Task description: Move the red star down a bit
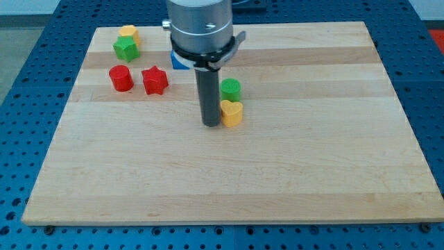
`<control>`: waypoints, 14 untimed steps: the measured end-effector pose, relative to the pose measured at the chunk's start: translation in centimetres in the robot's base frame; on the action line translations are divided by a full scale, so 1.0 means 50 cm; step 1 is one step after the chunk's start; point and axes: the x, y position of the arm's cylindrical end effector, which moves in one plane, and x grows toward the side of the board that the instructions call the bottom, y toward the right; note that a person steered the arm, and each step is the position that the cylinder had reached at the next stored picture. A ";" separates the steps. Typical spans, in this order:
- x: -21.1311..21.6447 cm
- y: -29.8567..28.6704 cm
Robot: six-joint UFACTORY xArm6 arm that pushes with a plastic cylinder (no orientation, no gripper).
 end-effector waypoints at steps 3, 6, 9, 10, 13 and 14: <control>-0.005 0.112; 0.017 -0.161; -0.118 -0.465; -0.183 -0.518; -0.284 -0.327; -0.273 -0.261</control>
